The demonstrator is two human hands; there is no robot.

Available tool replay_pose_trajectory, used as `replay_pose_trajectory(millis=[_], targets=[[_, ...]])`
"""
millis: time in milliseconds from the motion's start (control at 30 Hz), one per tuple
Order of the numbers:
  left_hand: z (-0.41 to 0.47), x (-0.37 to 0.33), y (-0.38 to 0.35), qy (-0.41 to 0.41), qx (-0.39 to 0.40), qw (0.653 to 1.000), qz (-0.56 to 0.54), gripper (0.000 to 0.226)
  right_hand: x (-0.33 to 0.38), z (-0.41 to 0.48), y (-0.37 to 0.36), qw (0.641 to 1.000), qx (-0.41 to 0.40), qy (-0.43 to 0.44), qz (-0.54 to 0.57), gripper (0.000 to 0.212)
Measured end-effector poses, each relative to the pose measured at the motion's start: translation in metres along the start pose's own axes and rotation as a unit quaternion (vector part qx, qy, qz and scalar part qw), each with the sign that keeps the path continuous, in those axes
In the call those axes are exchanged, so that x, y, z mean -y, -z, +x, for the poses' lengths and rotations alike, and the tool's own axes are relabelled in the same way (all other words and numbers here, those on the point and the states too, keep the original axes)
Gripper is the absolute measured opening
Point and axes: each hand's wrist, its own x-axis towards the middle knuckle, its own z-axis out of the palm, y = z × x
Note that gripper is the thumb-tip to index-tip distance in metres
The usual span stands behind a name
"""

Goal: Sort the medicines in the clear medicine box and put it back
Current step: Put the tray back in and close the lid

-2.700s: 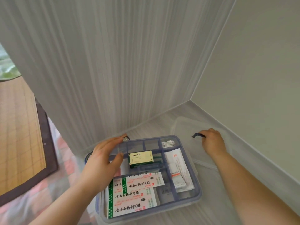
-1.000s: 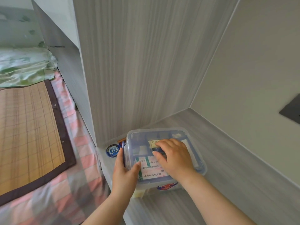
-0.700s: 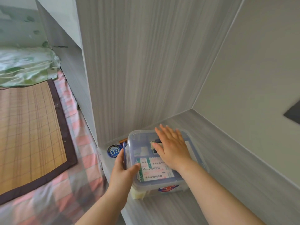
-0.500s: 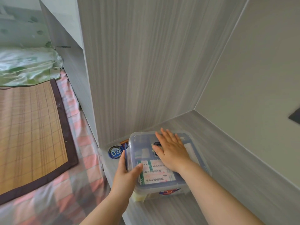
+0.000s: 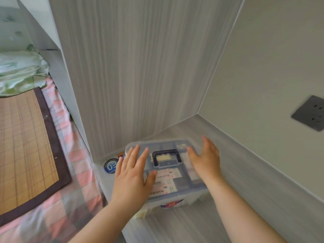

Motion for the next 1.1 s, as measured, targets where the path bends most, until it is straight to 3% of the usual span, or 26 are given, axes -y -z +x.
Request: replay_pose_trajectory(millis=[67, 133, 200, 233, 333, 433, 500, 633, 767, 1100], targets=[[0.005, -0.008, -0.005, -0.045, 0.043, 0.994, 0.09, 0.059, -0.017, -0.001, 0.013, 0.98, 0.061, -0.164, 0.091, 0.074], [0.007, -0.012, -0.011, -0.062, 0.075, 0.984, 0.148, 0.057, -0.03, -0.006, 0.016, 0.926, 0.157, -0.271, 0.211, 0.064], [0.008, -0.011, -0.014, -0.063, 0.085, 0.979, 0.175, 0.056, -0.036, -0.012, 0.016, 0.878, 0.222, -0.299, 0.3, 0.039], [0.009, -0.01, -0.015, -0.062, 0.089, 0.977, 0.185, 0.056, -0.038, -0.013, 0.015, 0.872, 0.218, -0.297, 0.324, 0.033], [0.009, -0.013, -0.011, -0.064, 0.089, 0.978, 0.18, 0.054, -0.036, -0.01, 0.012, 0.896, 0.119, -0.264, 0.336, 0.037], [0.004, -0.018, 0.003, -0.123, 0.059, 0.984, 0.117, 0.036, -0.029, -0.011, 0.011, 0.971, 0.011, -0.165, 0.175, 0.025], [-0.002, -0.009, 0.005, -0.187, 0.038, 0.978, 0.08, 0.034, -0.027, -0.016, 0.01, 0.99, -0.026, -0.101, 0.092, 0.018], [-0.008, 0.003, 0.005, -0.219, 0.04, 0.974, 0.037, 0.033, -0.027, -0.021, 0.006, 0.988, -0.053, -0.086, 0.115, 0.031], [-0.008, -0.002, -0.001, -0.218, 0.015, 0.975, 0.038, 0.032, -0.027, -0.016, 0.003, 0.984, -0.057, -0.087, 0.147, 0.029], [0.01, -0.022, -0.025, -0.182, 0.004, 0.981, 0.061, 0.033, -0.031, 0.022, 0.004, 0.998, -0.048, -0.014, 0.049, 0.028]])
